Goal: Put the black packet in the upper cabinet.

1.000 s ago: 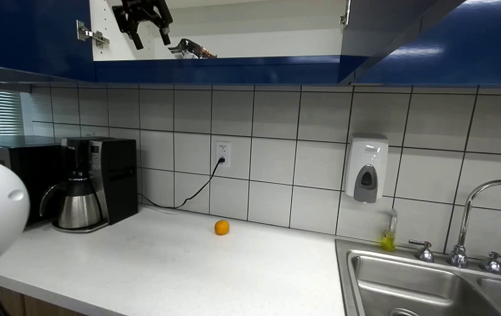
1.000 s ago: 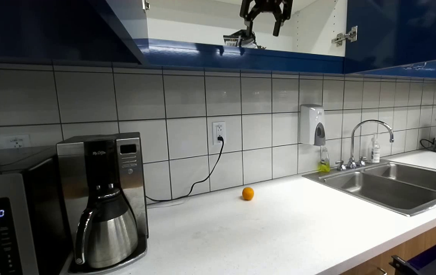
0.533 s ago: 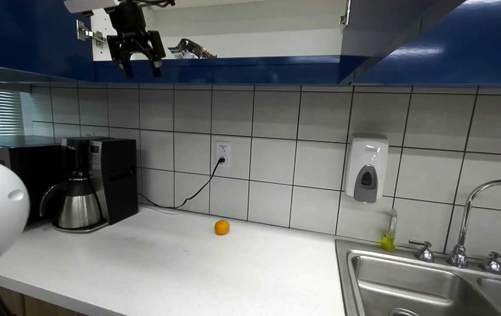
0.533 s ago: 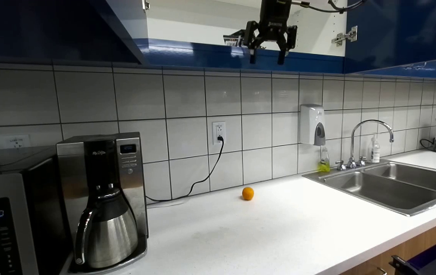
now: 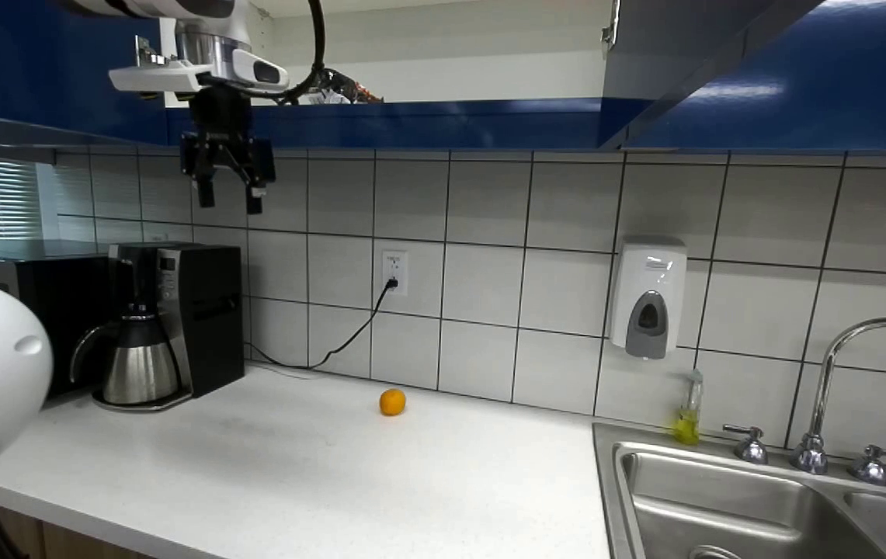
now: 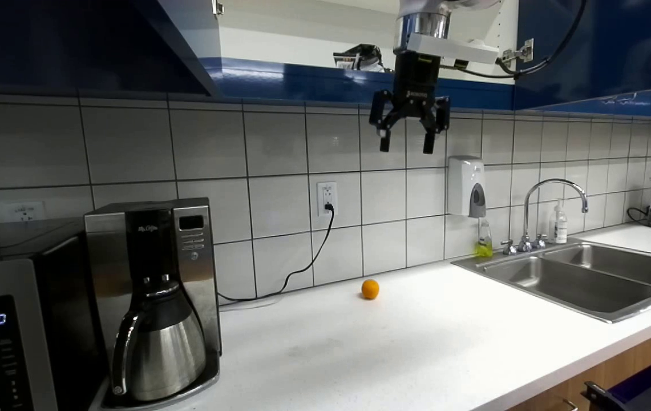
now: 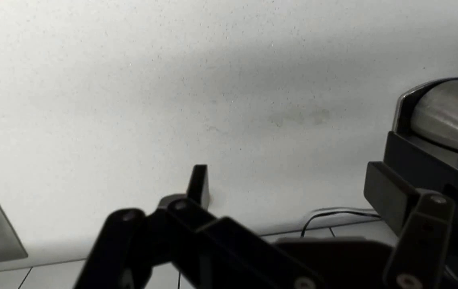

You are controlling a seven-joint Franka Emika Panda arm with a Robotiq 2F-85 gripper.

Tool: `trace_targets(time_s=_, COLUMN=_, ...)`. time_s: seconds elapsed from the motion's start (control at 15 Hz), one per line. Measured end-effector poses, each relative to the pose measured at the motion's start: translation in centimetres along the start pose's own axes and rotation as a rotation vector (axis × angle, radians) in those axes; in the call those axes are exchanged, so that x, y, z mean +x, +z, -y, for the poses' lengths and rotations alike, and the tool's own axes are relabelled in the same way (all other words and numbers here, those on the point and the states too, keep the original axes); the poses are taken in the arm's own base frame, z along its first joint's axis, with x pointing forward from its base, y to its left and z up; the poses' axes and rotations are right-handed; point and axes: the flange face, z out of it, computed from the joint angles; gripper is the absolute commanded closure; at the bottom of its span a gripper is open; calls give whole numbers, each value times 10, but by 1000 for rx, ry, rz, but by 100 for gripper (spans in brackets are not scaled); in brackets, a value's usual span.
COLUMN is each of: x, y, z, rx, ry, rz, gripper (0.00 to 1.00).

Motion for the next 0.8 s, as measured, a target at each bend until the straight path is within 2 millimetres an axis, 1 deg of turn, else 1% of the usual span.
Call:
trace_targets(time_s=0.2, x=-9, y=27, z=-7, rx=29, ry=20, rz=65, gripper=0)
trace_targets(time_s=0.4, x=-16, y=48, z=-14, rx=42, ry=26, rz=112, gripper=0)
trace_targets(time_s=0.53, x=-18, y=54, z=-15, rx=42, ry=27, rz=126, gripper=0)
trace_targets(time_s=0.8, x=-18, y=54, z=-15, rx=42, ry=27, rz=127, gripper=0)
